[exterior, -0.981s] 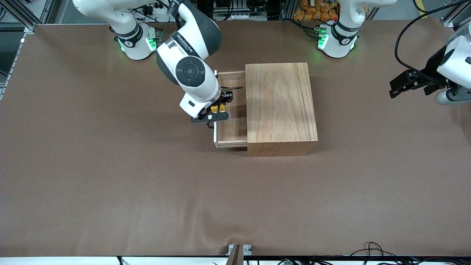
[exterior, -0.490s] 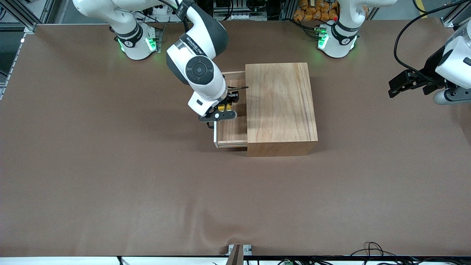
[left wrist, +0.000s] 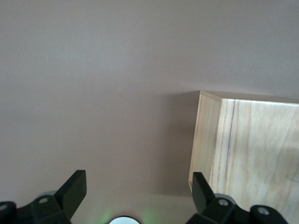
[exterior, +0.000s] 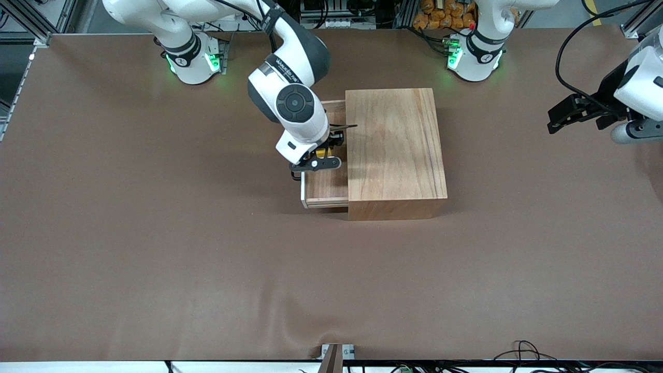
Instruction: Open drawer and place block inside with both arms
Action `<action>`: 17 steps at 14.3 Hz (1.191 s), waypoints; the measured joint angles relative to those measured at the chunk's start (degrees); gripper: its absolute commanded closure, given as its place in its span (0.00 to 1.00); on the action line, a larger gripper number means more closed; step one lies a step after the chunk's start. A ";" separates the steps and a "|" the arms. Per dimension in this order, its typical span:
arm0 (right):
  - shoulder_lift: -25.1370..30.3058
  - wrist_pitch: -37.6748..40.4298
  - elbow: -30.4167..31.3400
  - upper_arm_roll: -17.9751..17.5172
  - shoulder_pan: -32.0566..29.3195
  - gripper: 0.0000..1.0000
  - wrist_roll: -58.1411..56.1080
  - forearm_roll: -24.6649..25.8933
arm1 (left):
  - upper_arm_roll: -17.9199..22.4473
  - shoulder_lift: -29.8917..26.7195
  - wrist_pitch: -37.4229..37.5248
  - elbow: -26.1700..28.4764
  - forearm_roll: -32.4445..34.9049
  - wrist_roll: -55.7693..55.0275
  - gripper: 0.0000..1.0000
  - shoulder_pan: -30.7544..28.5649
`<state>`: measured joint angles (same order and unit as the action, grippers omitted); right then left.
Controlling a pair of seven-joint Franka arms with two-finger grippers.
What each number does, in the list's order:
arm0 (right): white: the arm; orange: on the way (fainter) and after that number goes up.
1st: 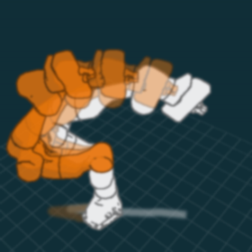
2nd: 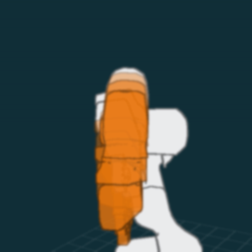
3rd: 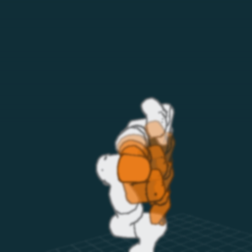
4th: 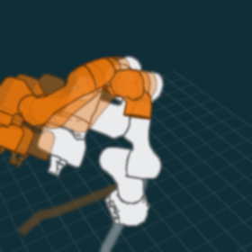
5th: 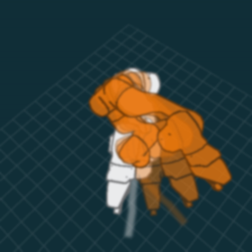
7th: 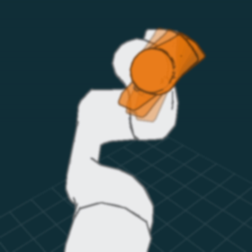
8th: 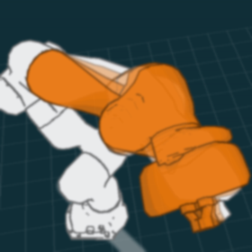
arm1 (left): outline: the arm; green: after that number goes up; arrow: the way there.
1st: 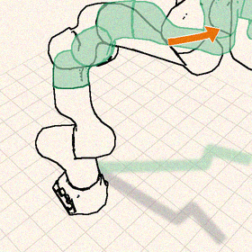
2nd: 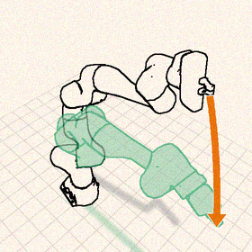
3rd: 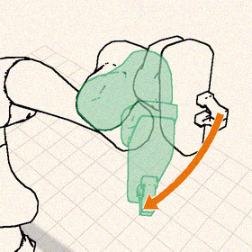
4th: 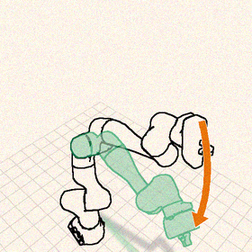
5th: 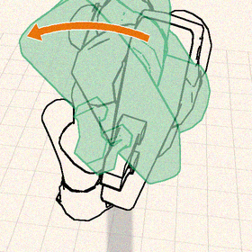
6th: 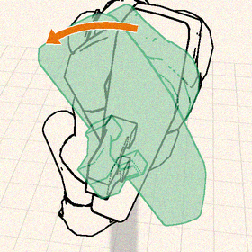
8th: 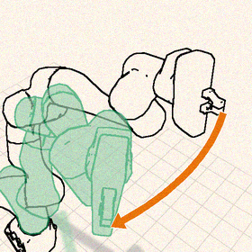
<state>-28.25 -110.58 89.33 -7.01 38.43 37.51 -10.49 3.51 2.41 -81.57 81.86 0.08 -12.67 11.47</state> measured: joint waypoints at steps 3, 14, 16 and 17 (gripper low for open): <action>-0.39 -0.05 0.00 0.01 0.25 0.00 1.49 0.01 | -0.02 -0.07 0.30 0.00 0.00 0.00 0.00 0.01; 2.11 4.95 -1.94 1.46 -1.90 0.00 2.24 0.05 | -0.09 -0.10 0.37 0.00 0.00 0.00 0.00 0.03; 3.86 7.49 -2.60 1.53 -4.48 0.00 1.85 0.06 | -0.11 -0.10 0.39 0.00 0.00 0.00 0.00 0.07; 4.70 8.08 -2.80 1.58 -5.95 0.00 0.63 0.08 | -0.12 -0.10 0.39 0.00 0.00 0.00 0.00 0.08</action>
<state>-23.54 -102.50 86.53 -5.44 32.49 38.14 -10.42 3.39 2.30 -81.17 81.86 0.08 -12.67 11.55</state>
